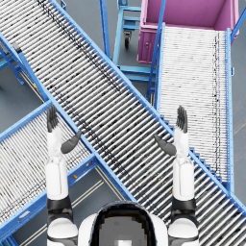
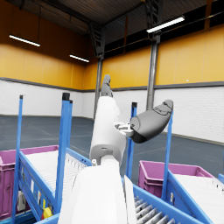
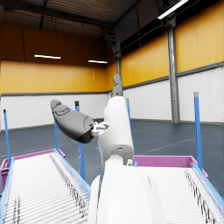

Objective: Pick up the oil and place it on the left assembly line, put the cola on the right, and keep Sprite still

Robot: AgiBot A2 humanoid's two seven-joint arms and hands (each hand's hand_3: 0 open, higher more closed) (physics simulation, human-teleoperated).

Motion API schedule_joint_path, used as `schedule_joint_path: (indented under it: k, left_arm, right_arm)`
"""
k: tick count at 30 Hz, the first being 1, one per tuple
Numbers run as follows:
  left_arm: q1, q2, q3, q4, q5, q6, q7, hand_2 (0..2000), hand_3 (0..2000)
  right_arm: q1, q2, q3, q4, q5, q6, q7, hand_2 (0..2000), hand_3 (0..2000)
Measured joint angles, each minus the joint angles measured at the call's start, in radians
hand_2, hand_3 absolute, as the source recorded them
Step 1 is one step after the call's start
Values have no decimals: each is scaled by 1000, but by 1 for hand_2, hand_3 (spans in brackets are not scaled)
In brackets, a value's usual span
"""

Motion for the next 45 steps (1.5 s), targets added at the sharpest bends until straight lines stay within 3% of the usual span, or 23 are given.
schedule_joint_path:
  k: [4, 10, 20, 45]
  left_arm:
    - [24, 1, -28, -10, 178, 0, 0, 0, 0]
    - [68, -4, -78, -6, 315, 0, 0, 0, 0]
    - [107, -12, -138, 24, 335, 0, 0, 0, 0]
    - [103, -7, -144, 23, 336, 0, 0, 0, 0]
  right_arm:
    - [17, -6, -19, 8, 144, 0, 0, 0, 0]
    - [53, -11, -63, 12, 194, 0, 0, 0, 0]
    - [76, -14, -117, 15, 202, 0, 0, 0, 0]
    - [76, -26, -102, 21, 202, 0, 0, 0, 0]
